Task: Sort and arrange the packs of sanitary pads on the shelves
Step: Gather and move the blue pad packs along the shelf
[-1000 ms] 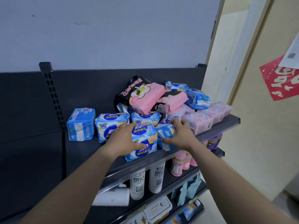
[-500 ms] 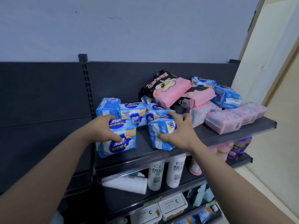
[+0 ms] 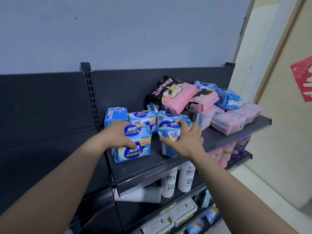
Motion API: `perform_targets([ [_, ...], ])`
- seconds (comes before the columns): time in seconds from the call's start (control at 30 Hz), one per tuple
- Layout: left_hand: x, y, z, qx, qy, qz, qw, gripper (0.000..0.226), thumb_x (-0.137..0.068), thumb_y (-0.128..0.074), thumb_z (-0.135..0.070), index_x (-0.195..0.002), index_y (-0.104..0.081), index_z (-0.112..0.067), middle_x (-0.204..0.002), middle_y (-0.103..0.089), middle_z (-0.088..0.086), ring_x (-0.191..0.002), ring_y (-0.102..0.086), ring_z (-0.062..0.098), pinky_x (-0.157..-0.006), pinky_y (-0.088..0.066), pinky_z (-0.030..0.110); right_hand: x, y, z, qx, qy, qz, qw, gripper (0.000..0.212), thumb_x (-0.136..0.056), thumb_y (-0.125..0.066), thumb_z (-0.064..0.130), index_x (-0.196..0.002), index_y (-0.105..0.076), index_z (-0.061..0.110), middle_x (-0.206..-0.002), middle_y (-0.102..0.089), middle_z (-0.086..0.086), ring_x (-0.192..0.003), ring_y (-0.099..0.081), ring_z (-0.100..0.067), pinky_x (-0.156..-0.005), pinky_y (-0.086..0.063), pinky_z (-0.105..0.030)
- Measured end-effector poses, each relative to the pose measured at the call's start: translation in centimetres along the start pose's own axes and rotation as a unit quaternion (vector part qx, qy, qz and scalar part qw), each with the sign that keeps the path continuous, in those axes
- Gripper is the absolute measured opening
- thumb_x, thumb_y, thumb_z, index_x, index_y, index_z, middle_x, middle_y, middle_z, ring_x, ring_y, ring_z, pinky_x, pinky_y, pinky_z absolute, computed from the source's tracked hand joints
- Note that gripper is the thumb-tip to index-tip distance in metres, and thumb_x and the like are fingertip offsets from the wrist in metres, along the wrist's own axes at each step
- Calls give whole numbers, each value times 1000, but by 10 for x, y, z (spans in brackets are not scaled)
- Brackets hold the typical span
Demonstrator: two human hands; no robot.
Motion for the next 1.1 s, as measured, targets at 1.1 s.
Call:
perform_targets([
  [1.1,-45,-16,-20,-29,-49,14,998,123,-44,-87,-63,-148,-30,-30,-161,-10,-4,-147,-5,21,-119,-18,43,-52,-18,-10,-269,31,126,954,50,-56,-89,46,-97,-61,42,-159,-5,4,-147,-9,-10,-110,-32,-33],
])
Point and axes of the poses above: each hand's wrist, its own x-axis away from the middle knuckle, its own y-axis out of the back of the hand, z = x × y, the point moved 10 cm from there along -x, towards the middle knuckle
